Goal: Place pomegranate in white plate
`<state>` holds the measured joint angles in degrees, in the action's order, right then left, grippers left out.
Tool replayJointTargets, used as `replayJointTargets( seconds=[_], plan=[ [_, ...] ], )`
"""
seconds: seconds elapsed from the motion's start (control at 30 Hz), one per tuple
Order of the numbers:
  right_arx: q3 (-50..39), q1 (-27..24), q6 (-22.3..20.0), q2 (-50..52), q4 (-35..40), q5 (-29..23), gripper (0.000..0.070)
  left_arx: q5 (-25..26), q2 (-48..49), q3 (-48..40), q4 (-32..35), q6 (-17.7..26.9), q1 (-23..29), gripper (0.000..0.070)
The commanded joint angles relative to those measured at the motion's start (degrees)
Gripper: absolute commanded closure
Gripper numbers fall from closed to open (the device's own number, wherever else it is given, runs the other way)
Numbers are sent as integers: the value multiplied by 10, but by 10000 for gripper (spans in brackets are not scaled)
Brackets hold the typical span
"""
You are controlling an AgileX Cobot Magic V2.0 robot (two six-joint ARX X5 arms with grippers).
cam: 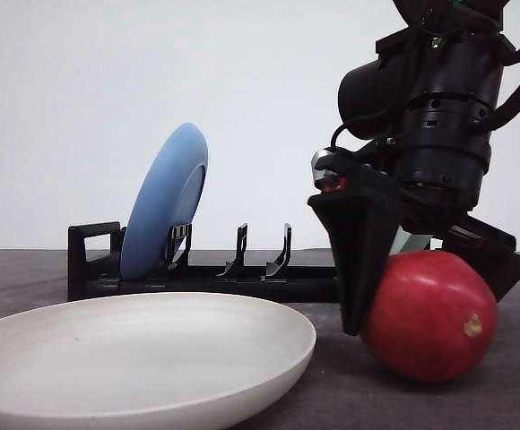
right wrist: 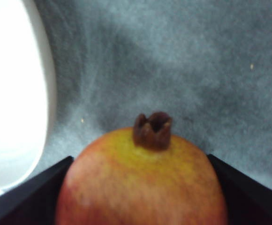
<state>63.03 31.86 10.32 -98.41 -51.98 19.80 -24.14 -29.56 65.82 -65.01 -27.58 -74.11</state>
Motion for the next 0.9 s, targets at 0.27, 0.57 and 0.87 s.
replayJointTargets(
  seconds=[0.27, 0.57, 0.87],
  plan=[
    [152, 24, -15, -12, -106, -4, 226, -14, -3, 7, 3, -6, -7, 145],
    [251, 134, 5, -14, -58, -4, 226, -33, -3, 7, 4, -13, -7, 145],
    [251, 227, 18, -76, 34, -49, 226, -51, -3, 7, 3, -21, -7, 145]
  ],
)
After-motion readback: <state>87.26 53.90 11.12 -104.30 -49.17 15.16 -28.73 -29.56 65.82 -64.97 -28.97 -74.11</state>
